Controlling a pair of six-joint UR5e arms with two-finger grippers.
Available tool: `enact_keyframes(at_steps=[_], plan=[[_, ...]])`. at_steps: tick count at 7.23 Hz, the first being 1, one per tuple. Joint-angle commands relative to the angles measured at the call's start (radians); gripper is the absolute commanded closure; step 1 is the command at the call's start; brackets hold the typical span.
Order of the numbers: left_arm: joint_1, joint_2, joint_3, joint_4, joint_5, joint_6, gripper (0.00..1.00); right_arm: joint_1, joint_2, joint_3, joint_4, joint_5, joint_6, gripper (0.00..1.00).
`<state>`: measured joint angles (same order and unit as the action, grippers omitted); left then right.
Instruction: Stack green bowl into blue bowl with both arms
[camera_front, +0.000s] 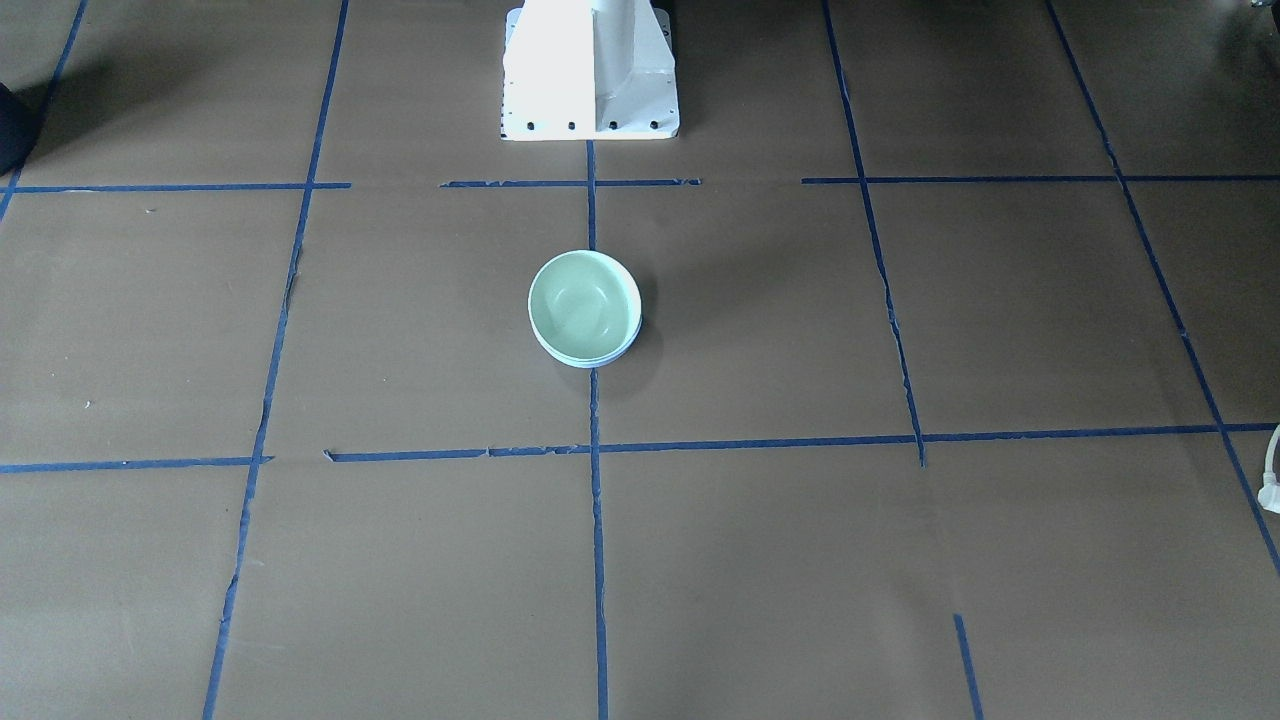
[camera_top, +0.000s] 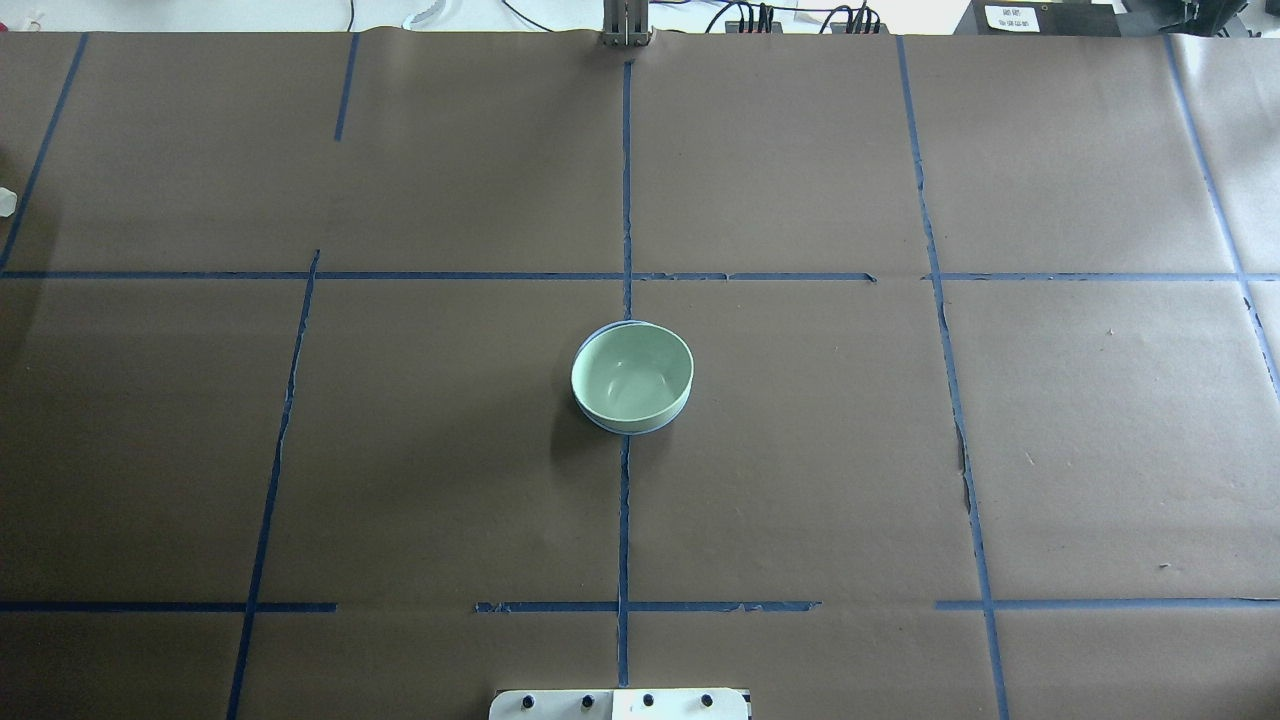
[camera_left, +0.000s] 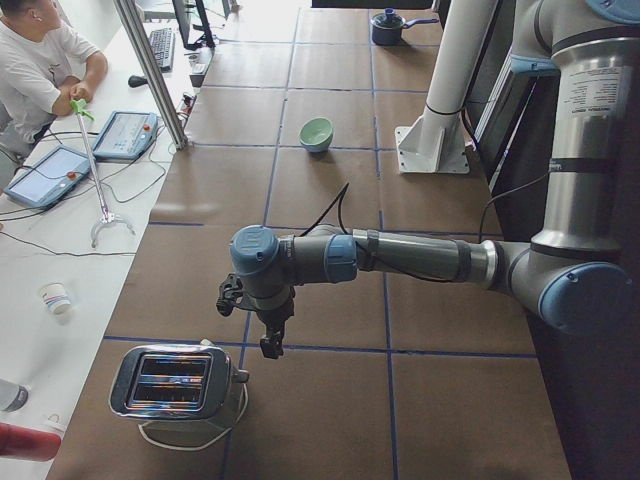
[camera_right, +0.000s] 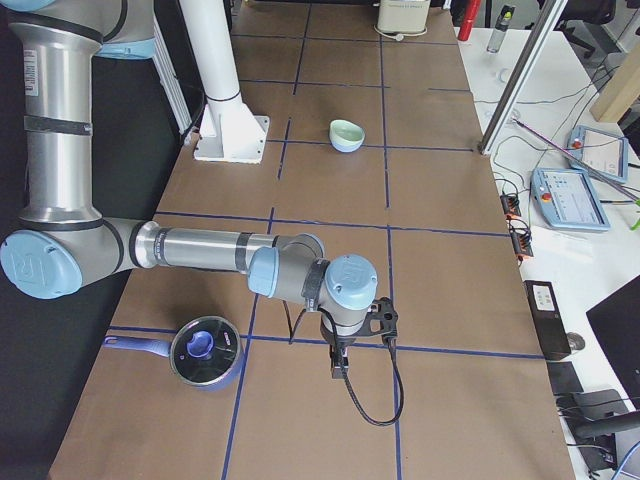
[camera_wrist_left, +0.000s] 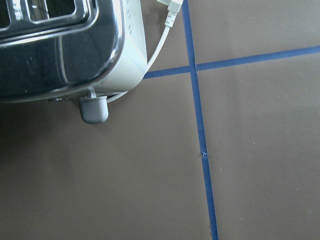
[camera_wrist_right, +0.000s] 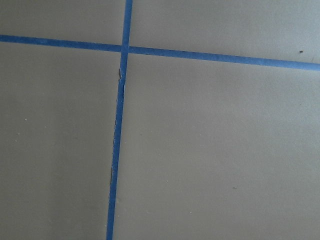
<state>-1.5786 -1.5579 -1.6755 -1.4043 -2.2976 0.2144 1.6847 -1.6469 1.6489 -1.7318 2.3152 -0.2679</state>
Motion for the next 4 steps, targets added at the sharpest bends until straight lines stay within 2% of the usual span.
enact_keyframes(at_steps=[1, 4], plan=[[0.000, 0.012, -0.016, -0.012, -0.005, 0.000, 0.00, -0.008, 0.001, -0.001, 0.001, 0.001, 0.012, 0.00], [-0.003, 0.015, -0.024, -0.013, 0.001, -0.001, 0.00, -0.033, 0.001, 0.005, 0.003, 0.003, 0.015, 0.00]])
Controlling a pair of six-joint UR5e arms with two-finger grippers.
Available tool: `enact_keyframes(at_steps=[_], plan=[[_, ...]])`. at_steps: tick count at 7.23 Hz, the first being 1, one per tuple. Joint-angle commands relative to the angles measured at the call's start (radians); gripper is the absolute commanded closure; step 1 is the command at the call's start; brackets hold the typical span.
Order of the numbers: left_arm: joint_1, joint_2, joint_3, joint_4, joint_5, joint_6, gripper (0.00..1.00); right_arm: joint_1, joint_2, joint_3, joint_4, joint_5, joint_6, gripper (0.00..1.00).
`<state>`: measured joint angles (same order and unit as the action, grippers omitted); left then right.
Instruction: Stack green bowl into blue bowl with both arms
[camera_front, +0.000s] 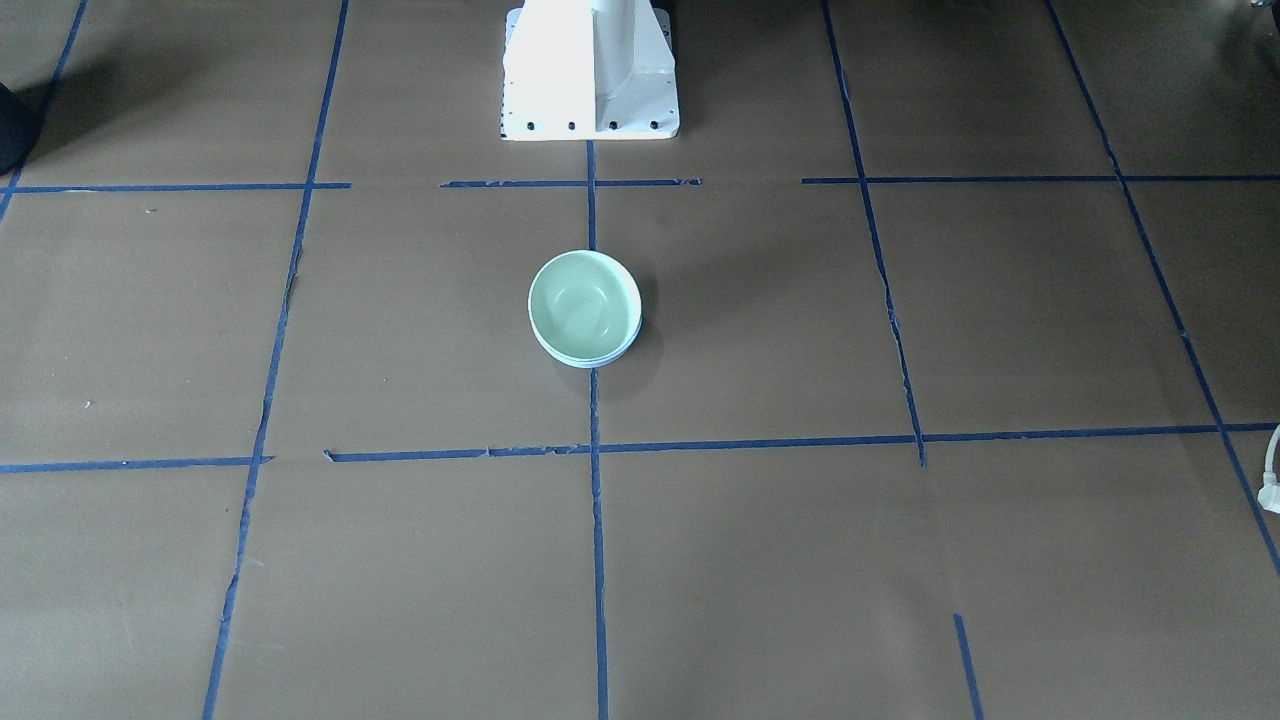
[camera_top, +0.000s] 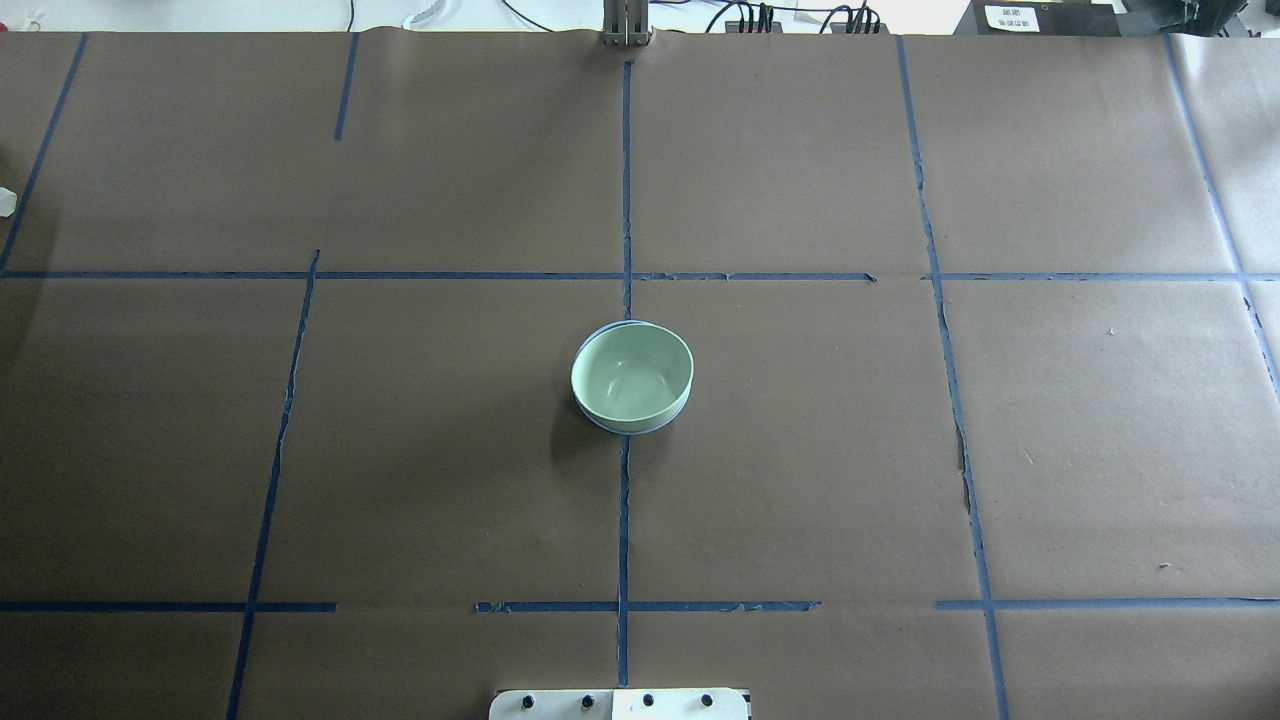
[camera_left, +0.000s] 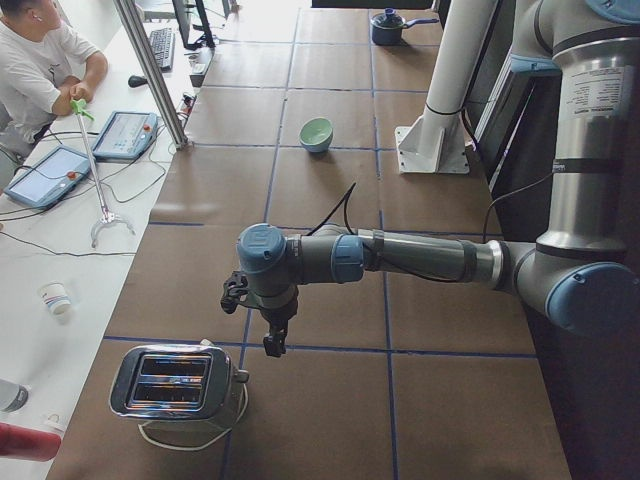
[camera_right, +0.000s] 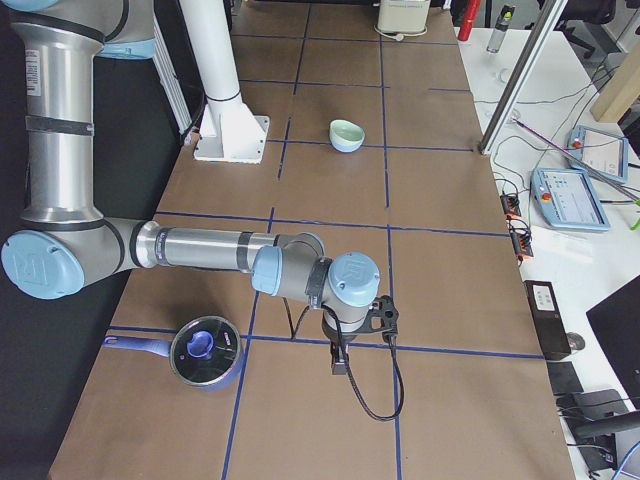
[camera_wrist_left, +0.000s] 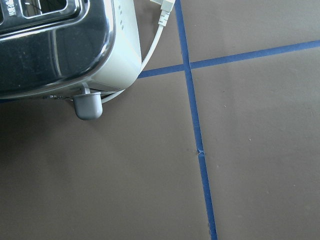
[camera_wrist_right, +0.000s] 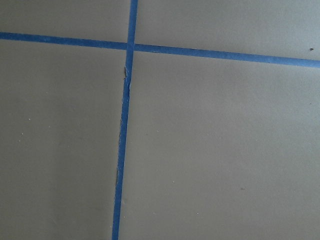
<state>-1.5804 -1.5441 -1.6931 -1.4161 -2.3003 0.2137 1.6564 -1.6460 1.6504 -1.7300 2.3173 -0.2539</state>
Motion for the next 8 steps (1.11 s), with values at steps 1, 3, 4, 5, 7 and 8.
enact_keyframes(at_steps=[1, 3, 4, 5, 7, 8], plan=[[-0.001, 0.001, -0.008, 0.000, 0.004, -0.001, 0.00, -0.004, 0.000, 0.011, 0.003, -0.001, -0.004, 0.00], [-0.001, 0.001, -0.010, 0.000, -0.001, 0.001, 0.00, -0.006, -0.001, 0.002, 0.070, 0.002, 0.011, 0.00], [-0.001, 0.001, -0.011, -0.001, -0.001, 0.001, 0.00, -0.009, -0.001, 0.002, 0.073, 0.002, 0.045, 0.00], [0.000, -0.001, -0.016, -0.001, -0.001, 0.001, 0.00, -0.012, -0.001, 0.002, 0.073, 0.002, 0.050, 0.00], [0.000, -0.001, -0.019, -0.001, -0.001, 0.001, 0.00, -0.033, -0.001, 0.002, 0.072, -0.001, 0.050, 0.00], [0.000, 0.001, -0.019, -0.003, -0.001, 0.001, 0.00, -0.049, -0.001, 0.003, 0.073, 0.001, 0.070, 0.00]])
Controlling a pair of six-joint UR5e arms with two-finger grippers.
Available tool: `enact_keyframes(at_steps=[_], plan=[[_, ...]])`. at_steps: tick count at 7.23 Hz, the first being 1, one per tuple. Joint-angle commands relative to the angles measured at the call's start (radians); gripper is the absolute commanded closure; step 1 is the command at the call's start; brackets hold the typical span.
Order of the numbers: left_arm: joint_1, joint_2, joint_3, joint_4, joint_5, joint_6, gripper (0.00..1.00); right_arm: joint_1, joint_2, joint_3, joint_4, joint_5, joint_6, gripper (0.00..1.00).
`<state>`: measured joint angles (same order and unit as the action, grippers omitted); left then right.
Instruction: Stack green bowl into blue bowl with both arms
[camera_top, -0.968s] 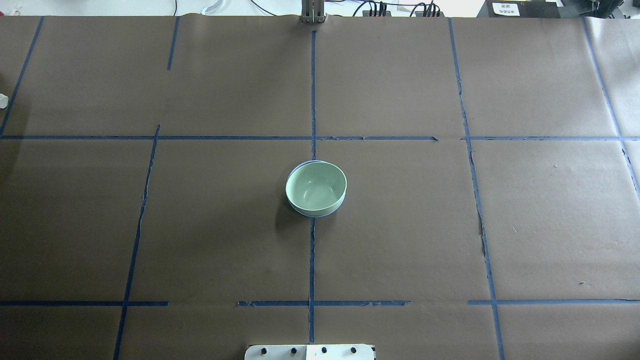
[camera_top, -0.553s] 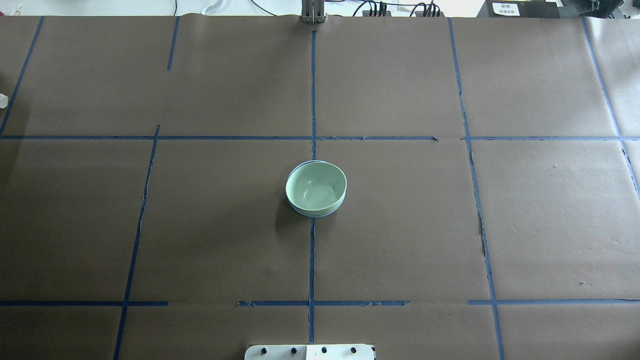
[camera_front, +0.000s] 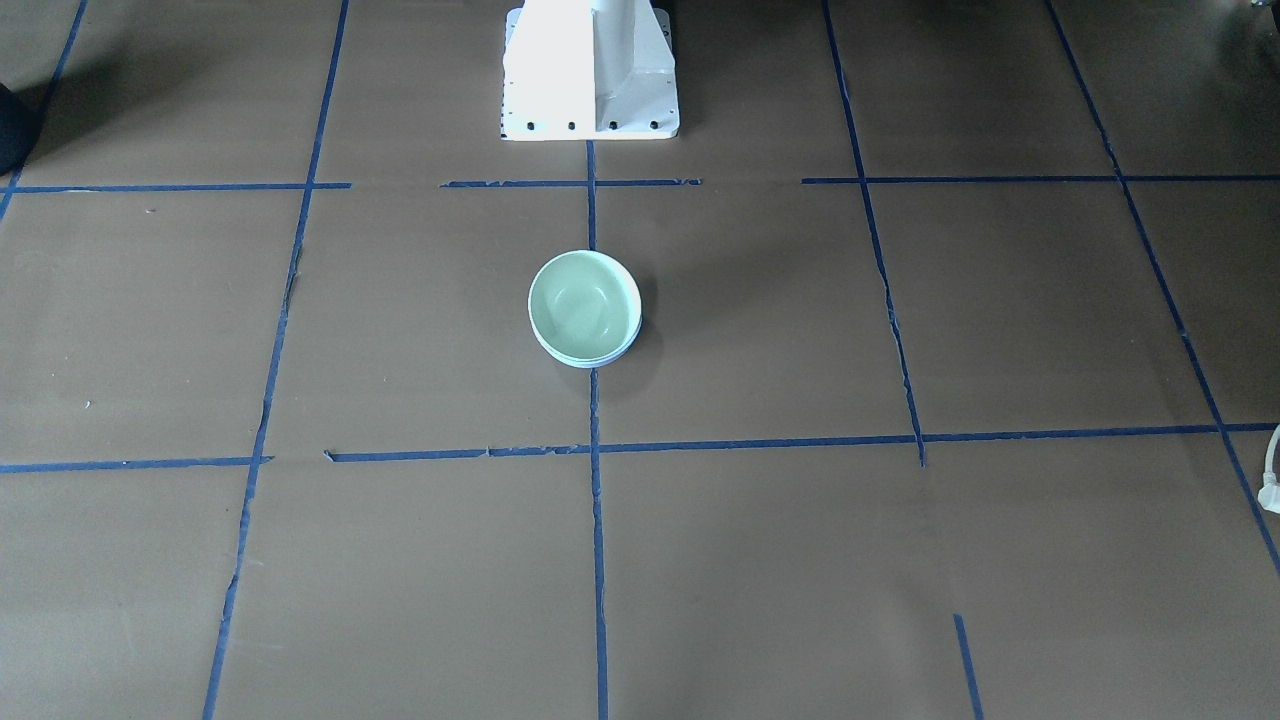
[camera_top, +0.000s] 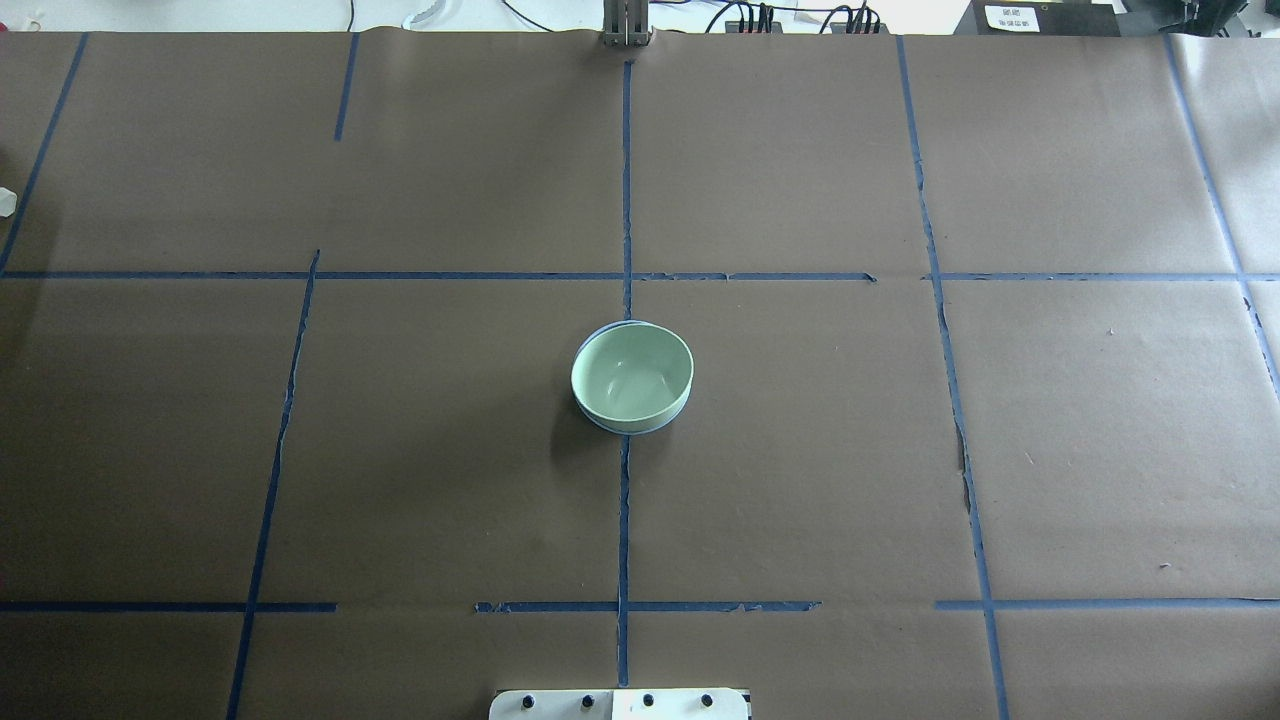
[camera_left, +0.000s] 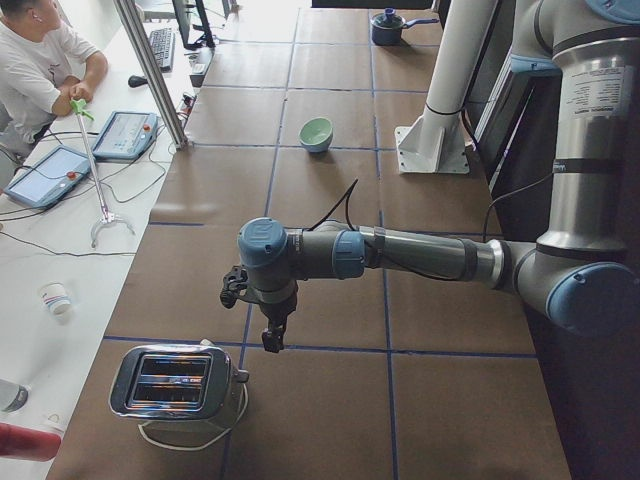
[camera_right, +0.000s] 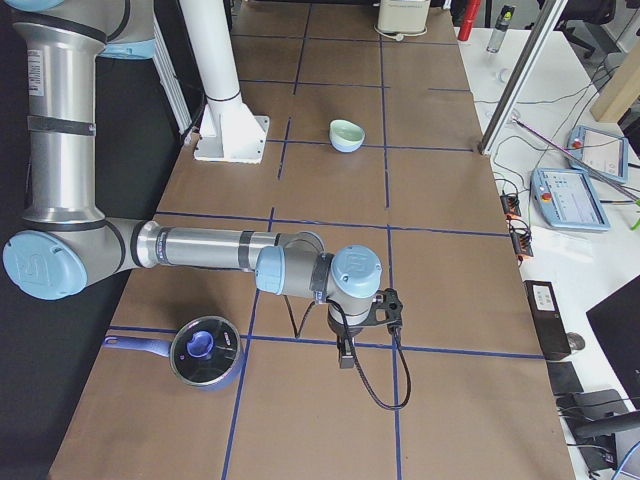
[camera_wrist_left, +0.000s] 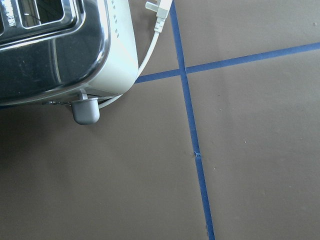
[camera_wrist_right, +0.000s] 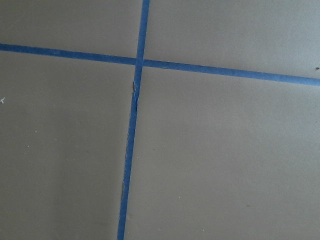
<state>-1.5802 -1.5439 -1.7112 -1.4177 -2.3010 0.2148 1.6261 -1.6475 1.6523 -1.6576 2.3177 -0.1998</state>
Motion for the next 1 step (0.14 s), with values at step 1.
enact_keyframes(at_steps=[1], plan=[[0.000, 0.001, -0.001, 0.000, 0.000, -0.002, 0.00, -0.023, 0.000, 0.006, 0.001, 0.002, 0.025, 0.00]])
